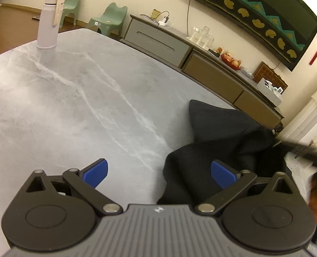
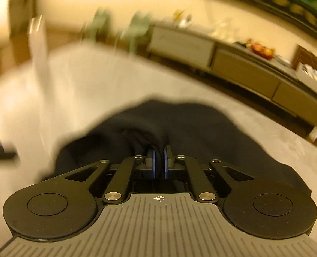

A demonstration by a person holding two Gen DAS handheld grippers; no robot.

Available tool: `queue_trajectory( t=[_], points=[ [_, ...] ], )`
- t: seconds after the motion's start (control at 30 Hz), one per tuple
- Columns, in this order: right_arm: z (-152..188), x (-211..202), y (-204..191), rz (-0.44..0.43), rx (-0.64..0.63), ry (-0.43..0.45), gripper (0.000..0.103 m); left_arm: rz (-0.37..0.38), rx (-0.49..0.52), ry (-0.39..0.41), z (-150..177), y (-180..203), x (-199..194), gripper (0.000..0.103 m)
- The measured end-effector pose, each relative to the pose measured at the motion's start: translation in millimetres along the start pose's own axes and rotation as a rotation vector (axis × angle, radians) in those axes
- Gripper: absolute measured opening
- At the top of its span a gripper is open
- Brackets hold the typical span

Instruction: Fold clothes

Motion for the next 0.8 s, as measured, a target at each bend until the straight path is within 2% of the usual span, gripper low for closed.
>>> queue_trajectory(
  t=[0.1,0.2,0.3,0.37,0.43,0.53,0.57,0.6,0.63,0.67,0.7,0.73,0.8],
  points=[
    [-19,-56,33,-0.057,0.169,0.124,0.003,0.010,0.024,0.004,2,8,-3,0.103],
    [-28,-118,65,-0.058,0.282,0.260,0.003,0.012,0.049,0.009,6,17,-5,0.103],
    [-4,-193,109,-0.007,0.383,0.393,0.003,0.015,0.087,0.016,11,28,-6,0.103],
    [26,-229,145,0.069,0.467,0.433,0.003,0.022,0.115,0.008,15,35,-5,0.103],
    [65,-238,182,0.203,0.569,0.381,0.003,0.032,0.138,-0.007,20,42,-2,0.103],
    [132,-212,218,0.429,0.643,0.153,0.004,0.044,0.184,-0.027,30,52,2,0.103],
    [151,-202,226,0.474,0.651,0.074,0.009,0.047,0.201,-0.031,33,55,3,0.103],
    [164,-195,228,0.478,0.651,0.012,0.015,0.050,0.216,-0.032,37,58,3,0.103],
    [170,-193,226,0.474,0.638,-0.001,0.017,0.053,0.230,-0.034,40,61,4,0.103],
    [171,-194,221,0.472,0.616,0.016,0.027,0.056,0.244,-0.036,43,64,5,0.103],
    [168,-196,214,0.472,0.580,0.042,0.039,0.058,0.258,-0.039,46,67,6,0.103],
    [159,-197,203,0.462,0.529,0.072,0.061,0.058,0.268,-0.042,48,69,8,0.103],
    [138,-194,178,0.414,0.421,0.112,0.063,0.056,0.287,-0.049,51,74,13,0.103]
  ],
)
Point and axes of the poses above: each gripper's, at about its wrist camera, not at the fingertips, and x roughly the way its jaws point, y to its right, z to its underside, the point moved 1 cm from there along x, roughly the way its jaws point, and after that the axes turned 5 degrees about x, right-handed, at the moved point
